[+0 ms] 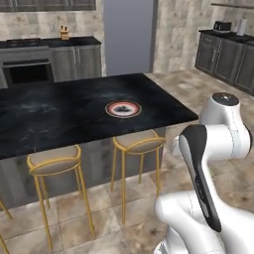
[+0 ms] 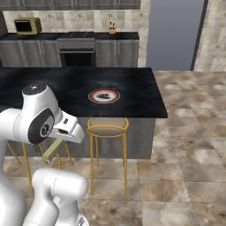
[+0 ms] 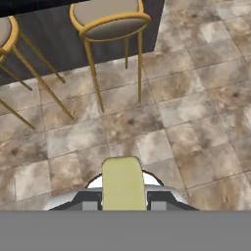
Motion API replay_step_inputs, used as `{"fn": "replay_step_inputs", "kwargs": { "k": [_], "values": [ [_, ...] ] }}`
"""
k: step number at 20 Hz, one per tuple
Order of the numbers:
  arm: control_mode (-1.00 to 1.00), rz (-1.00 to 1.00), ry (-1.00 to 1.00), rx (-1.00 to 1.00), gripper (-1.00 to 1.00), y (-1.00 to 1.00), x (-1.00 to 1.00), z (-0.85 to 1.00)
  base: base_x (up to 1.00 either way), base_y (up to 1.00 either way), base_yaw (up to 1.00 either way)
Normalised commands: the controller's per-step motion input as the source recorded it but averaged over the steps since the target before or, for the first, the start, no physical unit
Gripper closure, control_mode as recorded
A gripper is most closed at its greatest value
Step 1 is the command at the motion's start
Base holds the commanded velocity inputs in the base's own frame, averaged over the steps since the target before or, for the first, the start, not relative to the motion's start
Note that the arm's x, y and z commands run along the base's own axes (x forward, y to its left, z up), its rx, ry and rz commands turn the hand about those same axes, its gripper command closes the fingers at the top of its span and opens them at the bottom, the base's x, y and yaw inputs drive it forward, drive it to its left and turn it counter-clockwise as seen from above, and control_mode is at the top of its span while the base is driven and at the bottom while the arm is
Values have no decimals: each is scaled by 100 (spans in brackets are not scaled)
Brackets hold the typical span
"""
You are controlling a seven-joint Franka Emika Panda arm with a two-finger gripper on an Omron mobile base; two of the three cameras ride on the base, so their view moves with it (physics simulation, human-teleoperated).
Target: Retrieve the butter from the fridge and place it on a plate on the dining table. Then retrieve the butter knife by the fridge and place it near the plate.
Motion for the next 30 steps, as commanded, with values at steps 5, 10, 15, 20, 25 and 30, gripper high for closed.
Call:
{"fn": "replay_step_inputs", "kwargs": {
  "k": [5, 10, 15, 20, 25, 30],
  "values": [
    [100, 0, 0, 0, 100, 0, 0, 0, 100, -92, 30],
    [100, 0, 0, 0, 100, 0, 0, 0, 98, -32, 5],
    [100, 0, 0, 0, 100, 0, 0, 0, 46, 19, -1],
    [100, 0, 0, 0, 100, 0, 0, 0, 5, 37, 0],
    [100, 0, 0, 0, 100, 0, 0, 0, 0, 45, 3],
    [100, 0, 0, 0, 100, 0, 0, 0, 16, 38, 7]
  ]
}}
